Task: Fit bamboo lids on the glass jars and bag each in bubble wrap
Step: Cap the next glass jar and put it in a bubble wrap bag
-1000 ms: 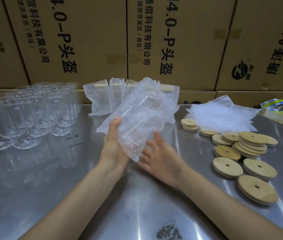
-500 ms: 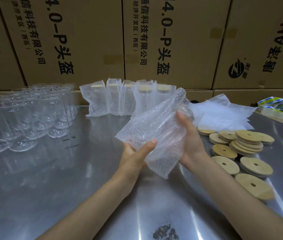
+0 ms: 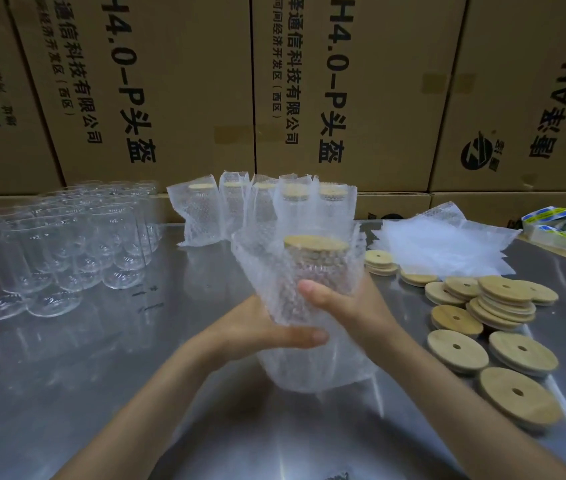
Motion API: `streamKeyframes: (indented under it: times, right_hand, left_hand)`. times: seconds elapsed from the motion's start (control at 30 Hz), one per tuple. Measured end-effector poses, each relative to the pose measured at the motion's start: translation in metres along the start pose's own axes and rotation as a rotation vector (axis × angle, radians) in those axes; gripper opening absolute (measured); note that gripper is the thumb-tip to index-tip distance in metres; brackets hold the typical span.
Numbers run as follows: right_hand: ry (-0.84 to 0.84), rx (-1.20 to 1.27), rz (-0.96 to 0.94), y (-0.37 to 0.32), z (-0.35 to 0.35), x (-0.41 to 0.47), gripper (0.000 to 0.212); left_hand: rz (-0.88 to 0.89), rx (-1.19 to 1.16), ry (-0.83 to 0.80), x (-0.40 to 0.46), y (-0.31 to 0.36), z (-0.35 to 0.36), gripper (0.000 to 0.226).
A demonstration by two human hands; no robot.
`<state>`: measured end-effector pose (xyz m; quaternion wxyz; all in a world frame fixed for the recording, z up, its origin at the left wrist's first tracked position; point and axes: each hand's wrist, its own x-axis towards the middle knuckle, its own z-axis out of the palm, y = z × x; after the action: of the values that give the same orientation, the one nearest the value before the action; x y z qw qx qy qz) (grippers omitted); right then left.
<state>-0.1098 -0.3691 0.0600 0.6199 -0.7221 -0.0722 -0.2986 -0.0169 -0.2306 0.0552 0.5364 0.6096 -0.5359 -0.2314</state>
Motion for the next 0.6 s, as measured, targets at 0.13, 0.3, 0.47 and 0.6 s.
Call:
streamKeyframes:
  times: [0.13,0.3,0.47,0.6]
  right_hand:
    - [0.061,0.002,0.023,0.004,0.006,0.003,0.079]
    - [0.238,-0.086,0.177,0.044,0.004,0.006,0.058]
    - [0.27,-0.188,0.353,0.084,-0.002,0.023,0.032]
    - [0.334,-0.219,0.382,0.102,-0.01,0.043,0.026]
  left_hand:
    - [0.02,-0.013,0.111,0.005,-0.006,0.0,0.061]
    - [0.004,-0.134,0.492,0.032,-0.029,-0.023,0.041]
    - [-0.085,-0.165,0.809,0.074,-0.062,-0.076,0.066]
    - [-0.138,-0.067,0.843,0.111,-0.088,-0.104,0.08]
